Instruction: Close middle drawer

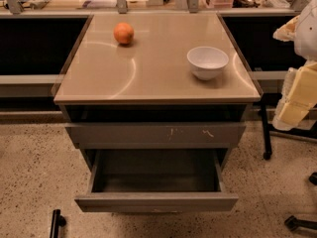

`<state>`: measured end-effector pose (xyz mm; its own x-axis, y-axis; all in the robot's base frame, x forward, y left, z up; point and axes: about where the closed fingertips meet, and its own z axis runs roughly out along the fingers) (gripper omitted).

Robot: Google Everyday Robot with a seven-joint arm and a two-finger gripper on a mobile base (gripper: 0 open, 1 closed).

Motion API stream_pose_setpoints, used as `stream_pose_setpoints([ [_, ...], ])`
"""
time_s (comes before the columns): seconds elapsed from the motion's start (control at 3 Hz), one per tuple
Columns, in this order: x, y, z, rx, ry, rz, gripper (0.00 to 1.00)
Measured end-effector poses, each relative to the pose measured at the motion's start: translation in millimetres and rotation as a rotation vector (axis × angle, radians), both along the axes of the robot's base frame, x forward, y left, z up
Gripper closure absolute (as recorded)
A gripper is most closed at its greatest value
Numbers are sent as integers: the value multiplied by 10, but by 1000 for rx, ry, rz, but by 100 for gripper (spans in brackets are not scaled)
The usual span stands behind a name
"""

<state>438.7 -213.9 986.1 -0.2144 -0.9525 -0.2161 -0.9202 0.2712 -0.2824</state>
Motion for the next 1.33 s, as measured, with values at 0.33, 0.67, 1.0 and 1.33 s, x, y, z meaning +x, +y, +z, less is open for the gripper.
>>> stream_pose_setpoints([
  [0.33, 0, 0, 0, 0, 0, 0, 0],
  [0.67, -41, -11, -195, 47, -9, -9, 0],
  [1.0, -146, -95, -815, 180, 18, -61, 0],
  [1.33, -250, -191, -1559, 317, 90, -141, 0],
])
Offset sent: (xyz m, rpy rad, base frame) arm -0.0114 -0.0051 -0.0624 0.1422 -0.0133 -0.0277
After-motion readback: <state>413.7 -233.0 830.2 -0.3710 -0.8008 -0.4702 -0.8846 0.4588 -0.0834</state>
